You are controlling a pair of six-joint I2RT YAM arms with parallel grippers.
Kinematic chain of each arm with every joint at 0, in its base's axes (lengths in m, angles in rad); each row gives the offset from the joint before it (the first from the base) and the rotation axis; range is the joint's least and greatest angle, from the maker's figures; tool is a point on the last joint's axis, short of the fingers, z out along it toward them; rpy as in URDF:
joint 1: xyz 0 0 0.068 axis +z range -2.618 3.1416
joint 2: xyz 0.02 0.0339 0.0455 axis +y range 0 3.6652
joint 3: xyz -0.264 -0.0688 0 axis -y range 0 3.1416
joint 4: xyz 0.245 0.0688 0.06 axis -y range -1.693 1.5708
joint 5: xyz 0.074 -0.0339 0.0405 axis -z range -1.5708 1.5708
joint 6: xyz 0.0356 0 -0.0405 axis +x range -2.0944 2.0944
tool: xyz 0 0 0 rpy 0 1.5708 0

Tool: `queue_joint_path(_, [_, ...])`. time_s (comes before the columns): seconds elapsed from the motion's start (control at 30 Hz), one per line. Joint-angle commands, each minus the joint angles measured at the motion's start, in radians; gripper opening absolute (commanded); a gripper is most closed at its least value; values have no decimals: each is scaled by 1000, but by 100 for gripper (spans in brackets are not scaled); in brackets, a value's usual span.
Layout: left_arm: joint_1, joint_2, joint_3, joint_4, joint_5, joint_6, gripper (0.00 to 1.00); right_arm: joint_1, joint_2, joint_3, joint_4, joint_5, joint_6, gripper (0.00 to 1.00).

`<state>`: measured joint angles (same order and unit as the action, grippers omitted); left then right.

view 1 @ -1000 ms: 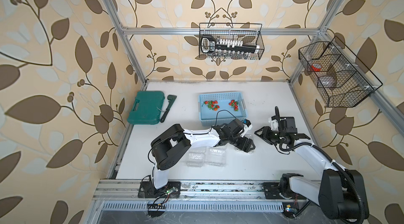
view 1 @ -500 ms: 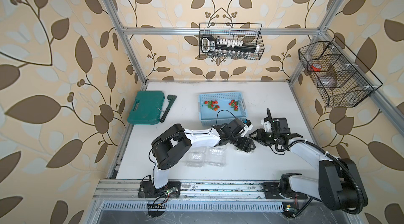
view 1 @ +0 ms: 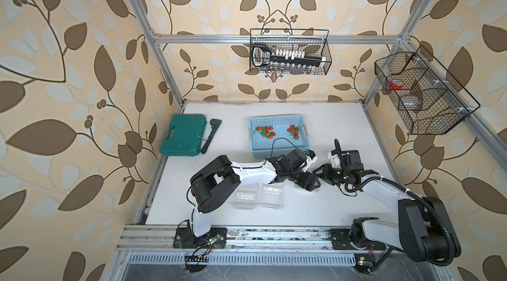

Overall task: Pack strawberries into containers
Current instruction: Close the packing box at the center of the board, then move the packing box to the center of the board.

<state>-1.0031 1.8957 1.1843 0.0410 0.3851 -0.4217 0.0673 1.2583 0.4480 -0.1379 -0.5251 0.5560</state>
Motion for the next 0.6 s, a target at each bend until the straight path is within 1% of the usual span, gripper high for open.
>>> queue_joint_path(0.0, [-9,5,-5,2,-5,18,77,4,14,-33,7,11,6,35])
queue_joint_path(0.3, [-9,-6,-27,8,-9,15,77,4,1,-52,14,14,18,29])
queue_joint_path(0.43, [-9,-22,-37,7,-16,19,77,3,-9,-53,11,14,22,29])
queue_joint_path(0.47, [-9,-27,-36,3,-21,24,77,4,-16,-47,1,18,20,31])
queue_joint_path(0.57, [-9,-53,-19,-28,-44,51,77,3,-48,-14,-44,39,6,41])
